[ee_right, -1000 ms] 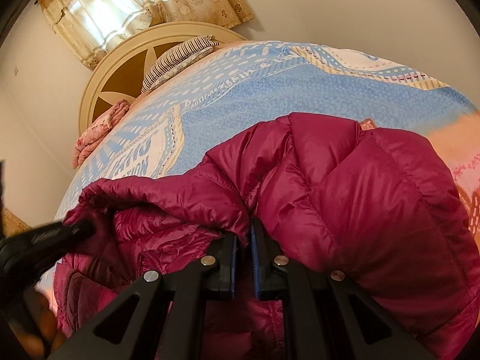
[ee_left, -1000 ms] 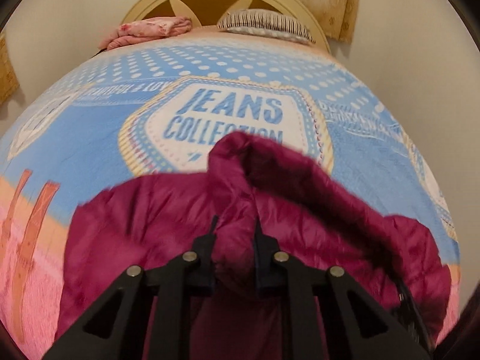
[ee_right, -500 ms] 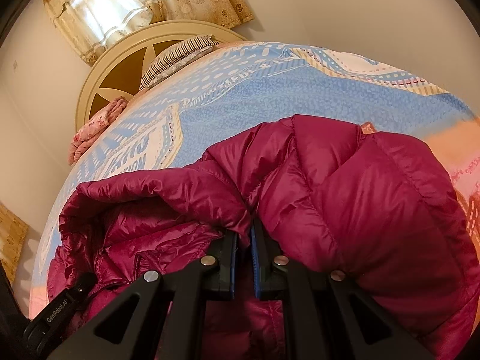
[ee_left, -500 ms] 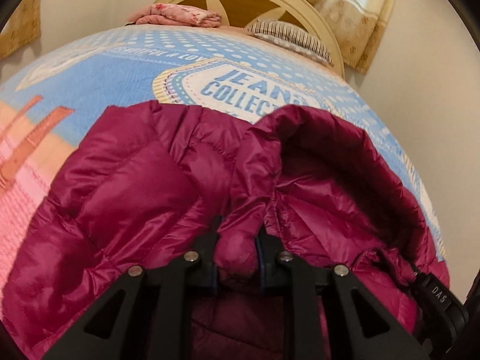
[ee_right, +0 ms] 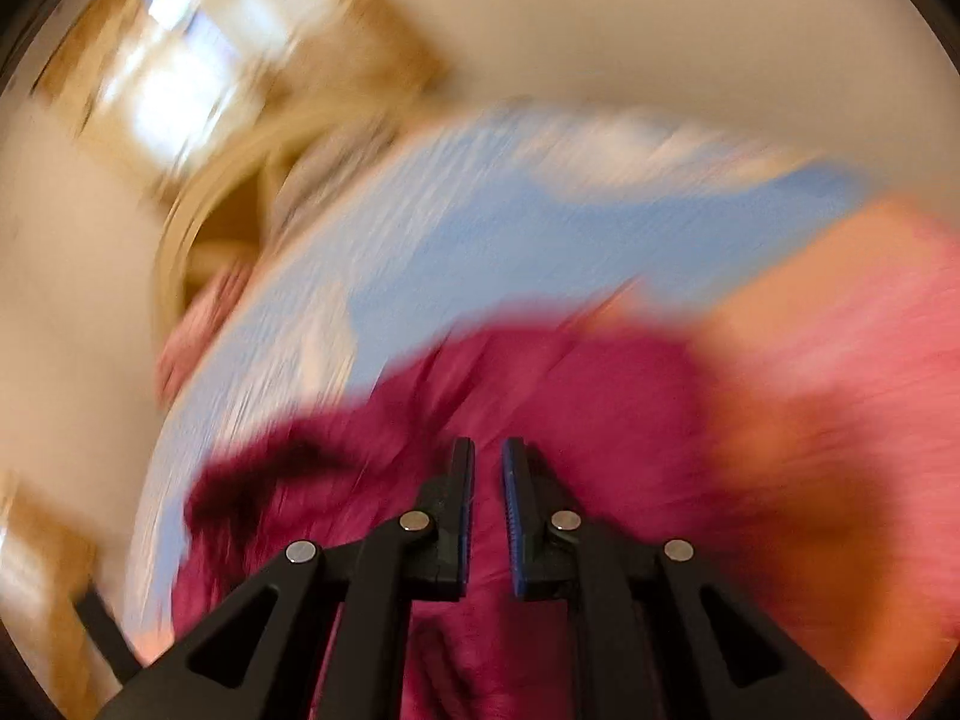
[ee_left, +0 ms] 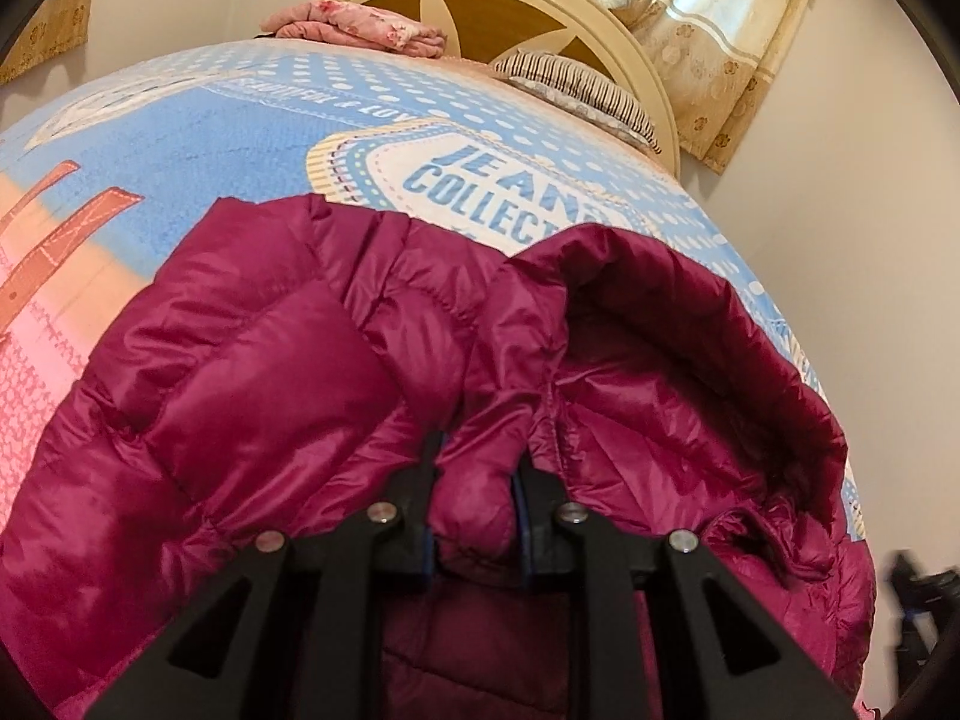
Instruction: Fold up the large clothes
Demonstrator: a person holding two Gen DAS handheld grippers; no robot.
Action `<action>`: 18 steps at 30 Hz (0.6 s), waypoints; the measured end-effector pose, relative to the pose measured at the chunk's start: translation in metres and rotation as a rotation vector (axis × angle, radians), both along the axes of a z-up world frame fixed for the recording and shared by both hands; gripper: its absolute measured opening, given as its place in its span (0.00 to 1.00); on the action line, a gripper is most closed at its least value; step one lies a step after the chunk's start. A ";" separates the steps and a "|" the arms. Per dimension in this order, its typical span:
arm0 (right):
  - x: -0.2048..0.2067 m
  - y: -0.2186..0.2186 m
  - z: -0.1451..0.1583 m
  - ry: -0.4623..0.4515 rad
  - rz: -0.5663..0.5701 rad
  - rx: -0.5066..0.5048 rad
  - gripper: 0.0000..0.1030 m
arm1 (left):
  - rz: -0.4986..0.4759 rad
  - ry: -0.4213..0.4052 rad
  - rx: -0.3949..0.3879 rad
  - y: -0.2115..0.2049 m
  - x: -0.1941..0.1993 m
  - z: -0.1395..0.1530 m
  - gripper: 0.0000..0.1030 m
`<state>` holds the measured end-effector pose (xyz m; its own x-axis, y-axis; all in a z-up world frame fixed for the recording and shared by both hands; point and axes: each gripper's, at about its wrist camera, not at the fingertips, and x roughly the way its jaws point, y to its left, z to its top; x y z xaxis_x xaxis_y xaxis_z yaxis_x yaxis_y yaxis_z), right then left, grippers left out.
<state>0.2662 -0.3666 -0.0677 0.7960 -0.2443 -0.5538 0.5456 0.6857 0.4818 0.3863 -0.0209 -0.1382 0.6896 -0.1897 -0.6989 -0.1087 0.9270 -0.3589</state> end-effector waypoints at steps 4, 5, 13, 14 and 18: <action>0.028 0.009 0.041 -0.029 0.106 -0.077 0.09 | -0.004 -0.008 -0.014 0.001 -0.002 0.001 0.24; 0.043 0.014 0.044 -0.016 0.155 -0.073 0.09 | -0.005 -0.010 -0.024 0.003 -0.002 0.000 0.24; 0.161 0.078 -0.001 0.254 0.455 0.044 0.09 | -0.006 -0.015 -0.094 0.010 -0.004 -0.002 0.25; 0.159 0.084 -0.015 0.294 0.470 0.064 0.09 | -0.005 -0.016 -0.105 0.012 -0.003 -0.002 0.25; 0.131 0.093 -0.062 0.305 0.501 0.056 0.09 | -0.020 -0.024 -0.147 0.016 -0.003 0.000 0.27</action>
<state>0.3968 -0.2731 -0.1298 0.6091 0.1572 -0.7773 0.2812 0.8736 0.3971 0.3836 -0.0045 -0.1385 0.7005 -0.3027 -0.6462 -0.0810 0.8660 -0.4934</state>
